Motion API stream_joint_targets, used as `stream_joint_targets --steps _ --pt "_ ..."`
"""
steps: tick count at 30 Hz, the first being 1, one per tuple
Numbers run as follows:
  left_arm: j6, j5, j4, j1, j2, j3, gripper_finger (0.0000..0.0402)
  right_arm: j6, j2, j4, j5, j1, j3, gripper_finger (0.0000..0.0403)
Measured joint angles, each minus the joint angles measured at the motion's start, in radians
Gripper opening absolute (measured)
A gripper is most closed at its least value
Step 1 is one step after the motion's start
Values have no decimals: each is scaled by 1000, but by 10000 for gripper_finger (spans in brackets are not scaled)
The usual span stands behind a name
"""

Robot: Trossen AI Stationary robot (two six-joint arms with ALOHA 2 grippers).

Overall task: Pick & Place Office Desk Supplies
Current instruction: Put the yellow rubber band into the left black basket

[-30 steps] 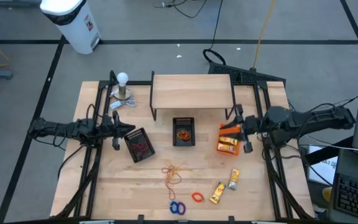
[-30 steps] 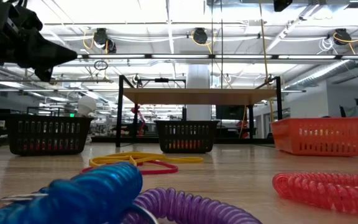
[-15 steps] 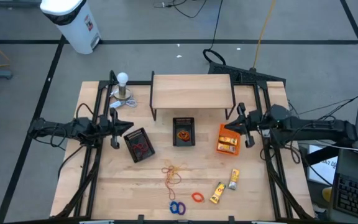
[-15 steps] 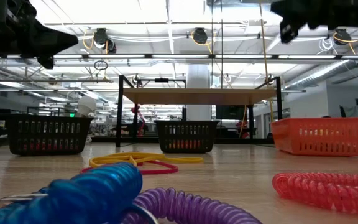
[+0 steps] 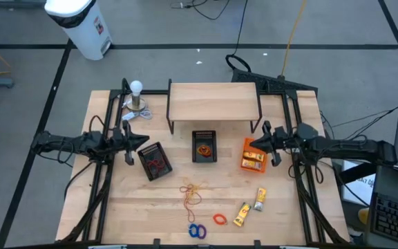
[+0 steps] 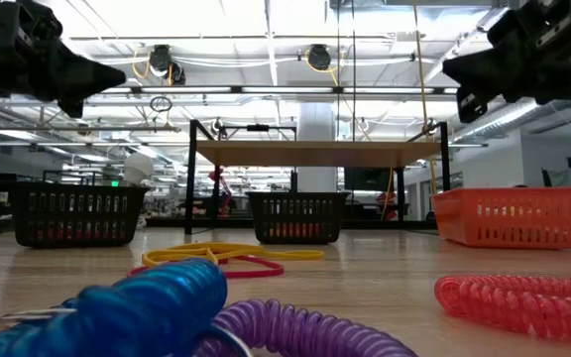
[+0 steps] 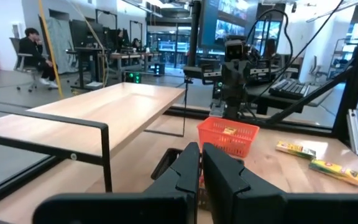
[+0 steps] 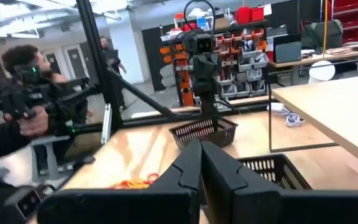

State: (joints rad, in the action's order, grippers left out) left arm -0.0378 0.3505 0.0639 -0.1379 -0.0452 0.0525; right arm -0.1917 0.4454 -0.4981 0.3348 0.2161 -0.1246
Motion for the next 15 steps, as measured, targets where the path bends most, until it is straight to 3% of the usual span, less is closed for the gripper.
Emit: stream_joint_targets --steps 5,15 --pt "-9 30 -10 0 0 0 21 36 1 -76 -152 0 43 0" --pt "-61 48 -53 0 0 0 21 63 3 -126 -145 -1 107 0"
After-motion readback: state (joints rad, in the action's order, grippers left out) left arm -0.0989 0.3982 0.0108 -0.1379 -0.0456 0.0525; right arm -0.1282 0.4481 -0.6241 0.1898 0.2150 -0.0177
